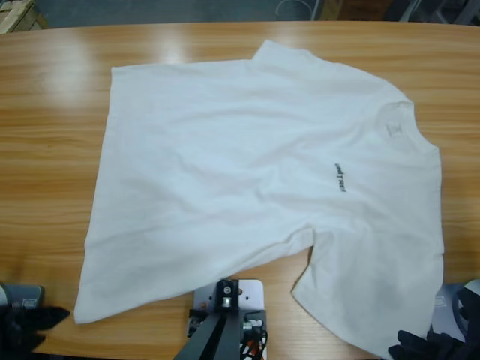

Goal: Fold clothes

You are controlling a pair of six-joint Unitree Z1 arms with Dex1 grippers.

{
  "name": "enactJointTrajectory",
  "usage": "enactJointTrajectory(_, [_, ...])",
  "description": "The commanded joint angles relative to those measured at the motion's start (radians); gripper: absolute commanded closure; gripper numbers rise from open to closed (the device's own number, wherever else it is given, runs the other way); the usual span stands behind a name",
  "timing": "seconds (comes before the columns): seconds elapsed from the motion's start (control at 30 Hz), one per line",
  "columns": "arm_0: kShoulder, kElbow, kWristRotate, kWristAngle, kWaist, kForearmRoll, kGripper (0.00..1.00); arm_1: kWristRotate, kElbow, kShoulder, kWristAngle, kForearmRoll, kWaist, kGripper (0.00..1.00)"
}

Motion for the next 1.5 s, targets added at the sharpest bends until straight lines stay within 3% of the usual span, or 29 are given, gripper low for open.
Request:
enactJointTrajectory(0.03, [0.146,-0.042,-0.426,0.130,-0.241,-0.023,0.087,-0.015,0.037,-0.028,0.006,-0.007,-0.003,1.000])
enactJointTrajectory(0.2, [0.276,-0.064,-0.611,0.294,-0.332,-0.025,0.073,-0.040,0.056,-0.046,0.018,-0.004,-0.004,1.000])
enactJointTrajectory(0.27, [0.325,-0.071,-0.641,0.332,-0.344,-0.026,0.016,-0.041,0.067,-0.069,0.019,0.007,-0.003,1.000])
enactJointTrajectory(0.57, [0.423,-0.093,-0.766,0.342,-0.390,-0.032,0.015,-0.054,0.089,-0.098,0.028,0.021,-0.003,1.000])
enactJointTrajectory(0.8, [0.537,-0.100,-0.860,0.385,-0.392,-0.032,0.018,-0.061,0.102,-0.115,0.032,0.025,-0.003,1.000])
enactJointTrajectory(0.93, [0.631,-0.107,-0.934,0.511,-0.392,-0.032,0.018,-0.061,0.109,-0.117,0.031,0.017,-0.003,1.000])
enactJointTrajectory(1.27, [0.652,-0.091,-0.957,0.566,-0.392,-0.032,0.005,-0.060,0.112,-0.110,0.031,0.003,-0.003,1.000])
enactJointTrajectory(1.3, [0.652,-0.090,-0.957,0.566,-0.392,-0.032,0.037,-0.060,0.112,-0.110,0.031,0.001,-0.003,1.000])
enactJointTrajectory(1.37, [0.659,-0.091,-0.957,0.571,-0.392,-0.032,0.334,-0.060,0.112,-0.109,0.031,0.000,-0.003,1.000])
enactJointTrajectory(1.43, [0.672,-0.091,-0.958,0.599,-0.392,-0.031,0.533,-0.058,0.112,-0.109,0.031,-0.001,-0.003,1.000])
enactJointTrajectory(1.5, [0.681,-0.091,-0.958,0.627,-0.392,-0.028,0.566,-0.058,0.112,-0.109,0.031,-0.001,-0.003,1.000])
